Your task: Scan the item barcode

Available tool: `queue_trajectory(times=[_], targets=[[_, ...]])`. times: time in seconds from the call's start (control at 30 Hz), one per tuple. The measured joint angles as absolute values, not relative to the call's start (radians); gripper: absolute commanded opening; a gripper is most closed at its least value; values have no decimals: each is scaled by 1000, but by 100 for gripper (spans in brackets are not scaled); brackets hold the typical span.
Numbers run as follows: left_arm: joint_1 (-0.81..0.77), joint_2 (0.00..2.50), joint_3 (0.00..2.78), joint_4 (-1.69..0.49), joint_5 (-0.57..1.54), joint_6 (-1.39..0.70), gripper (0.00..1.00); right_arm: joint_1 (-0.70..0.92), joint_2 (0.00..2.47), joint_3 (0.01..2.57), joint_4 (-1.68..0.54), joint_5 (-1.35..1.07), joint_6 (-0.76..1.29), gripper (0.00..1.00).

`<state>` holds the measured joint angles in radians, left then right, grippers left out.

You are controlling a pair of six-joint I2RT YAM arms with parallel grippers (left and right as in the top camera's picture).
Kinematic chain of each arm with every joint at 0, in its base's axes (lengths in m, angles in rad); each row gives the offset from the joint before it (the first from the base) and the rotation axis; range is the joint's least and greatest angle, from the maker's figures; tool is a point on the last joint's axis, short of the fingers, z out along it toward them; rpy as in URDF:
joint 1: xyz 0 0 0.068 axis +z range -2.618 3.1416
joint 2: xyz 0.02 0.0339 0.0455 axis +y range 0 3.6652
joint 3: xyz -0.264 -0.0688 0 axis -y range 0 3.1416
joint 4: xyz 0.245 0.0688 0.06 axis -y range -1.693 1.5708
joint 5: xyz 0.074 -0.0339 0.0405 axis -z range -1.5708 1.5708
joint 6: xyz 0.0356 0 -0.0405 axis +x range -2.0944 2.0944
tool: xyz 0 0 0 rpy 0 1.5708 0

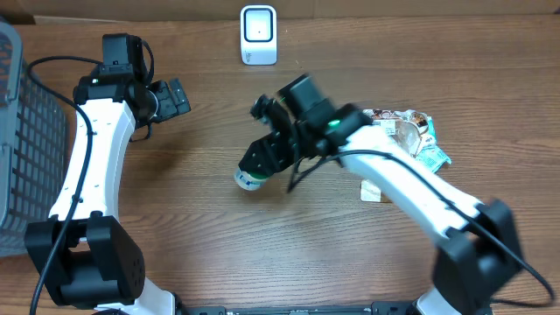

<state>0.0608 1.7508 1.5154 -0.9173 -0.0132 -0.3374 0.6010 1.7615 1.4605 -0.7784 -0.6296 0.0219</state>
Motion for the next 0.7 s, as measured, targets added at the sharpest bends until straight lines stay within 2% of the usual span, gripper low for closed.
queue_trajectory(times=[0.1,0.23,0.37,0.53,0.7], targets=[[61,1751,1515,-918,-13,-337,100,514,1705,1477,-777,-867,-94,67],[61,1751,1515,-917,-13,-337,100,386,1694,1484,-773,-1150,-206,67],[61,1751,1515,-917,-13,-337,100,306,1694,1484,-759,-1330,-251,64],[61,1751,1515,-917,-13,-337,100,252,1694,1484,-760,-1399,-262,59],[61,1751,1515,-917,-13,-337,100,271,1694,1484,-764,-1295,-231,54]])
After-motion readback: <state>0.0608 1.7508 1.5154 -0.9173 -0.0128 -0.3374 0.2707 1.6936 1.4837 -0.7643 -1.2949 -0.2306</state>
